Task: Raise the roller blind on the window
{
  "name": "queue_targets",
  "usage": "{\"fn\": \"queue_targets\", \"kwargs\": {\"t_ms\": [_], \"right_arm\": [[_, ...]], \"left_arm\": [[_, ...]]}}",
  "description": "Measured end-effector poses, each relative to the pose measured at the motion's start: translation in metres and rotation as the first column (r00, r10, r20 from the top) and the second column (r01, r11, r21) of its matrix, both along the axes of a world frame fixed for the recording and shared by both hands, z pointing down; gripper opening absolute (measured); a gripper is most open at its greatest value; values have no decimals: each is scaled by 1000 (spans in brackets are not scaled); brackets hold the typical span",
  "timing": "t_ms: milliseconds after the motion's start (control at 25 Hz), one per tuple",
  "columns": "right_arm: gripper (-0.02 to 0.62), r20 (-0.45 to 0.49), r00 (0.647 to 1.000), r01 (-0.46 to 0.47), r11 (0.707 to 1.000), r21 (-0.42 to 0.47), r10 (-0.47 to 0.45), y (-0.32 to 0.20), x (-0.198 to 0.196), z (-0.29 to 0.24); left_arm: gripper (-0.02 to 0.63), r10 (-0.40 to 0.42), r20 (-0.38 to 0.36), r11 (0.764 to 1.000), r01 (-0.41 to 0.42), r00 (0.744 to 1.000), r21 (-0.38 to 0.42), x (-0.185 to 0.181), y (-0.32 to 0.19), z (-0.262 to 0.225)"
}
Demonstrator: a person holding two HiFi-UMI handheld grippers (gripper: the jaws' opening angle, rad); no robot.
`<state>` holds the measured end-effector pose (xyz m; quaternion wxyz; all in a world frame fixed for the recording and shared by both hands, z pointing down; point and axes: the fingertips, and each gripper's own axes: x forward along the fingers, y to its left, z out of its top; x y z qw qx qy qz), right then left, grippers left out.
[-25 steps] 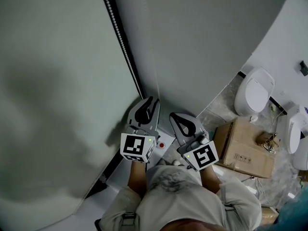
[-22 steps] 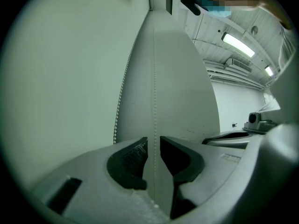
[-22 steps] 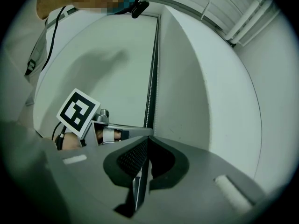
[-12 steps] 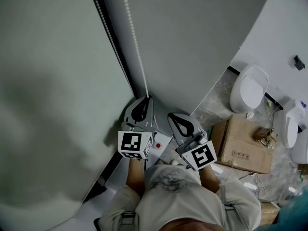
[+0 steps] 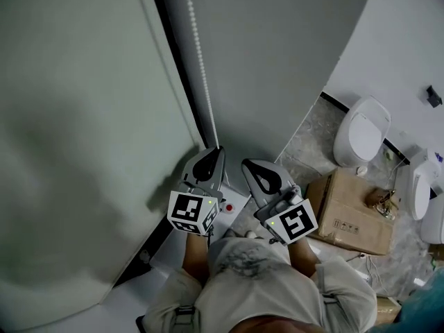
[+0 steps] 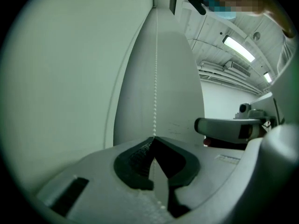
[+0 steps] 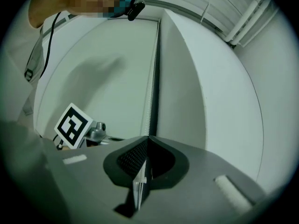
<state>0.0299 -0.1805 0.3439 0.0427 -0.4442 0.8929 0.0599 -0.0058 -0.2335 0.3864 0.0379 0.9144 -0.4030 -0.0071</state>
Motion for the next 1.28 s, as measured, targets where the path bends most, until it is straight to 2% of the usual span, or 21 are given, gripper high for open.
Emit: {"fn": "queue_targets", "kwargs": {"t_ms": [160,360,600,920,1040,1200,1280], "right_arm": [[11,13,998,62,998,-15,-62,11,-15,-8],[32,57,986,158,987,19,-158,16,-32,-41],[54,9,977,215,977,-7,-215,19,-43,-59],[86,-7,961,278,960,23,-277,20,-66,-95],[86,-15,959,282,959,35,-282,18,-70,-103],[21,-25,956,294,955,23,-294,17,-74,-105],[14,-26,955,295,955,23,-294,18,-74,-104]], "left_arm": [[8,1,-5,1000,-1,1000,-1,-9,25,10],[9,-19,-8,1000,19,1000,-3,-15,44,8],[9,-29,-22,999,28,999,-19,-18,62,10],[9,-40,-21,999,39,999,-17,-22,79,12],[9,-40,-25,999,40,999,-18,-22,81,12],[9,-38,-28,999,37,999,-19,-20,80,13],[9,-37,-28,999,37,999,-21,-20,80,14]]}}
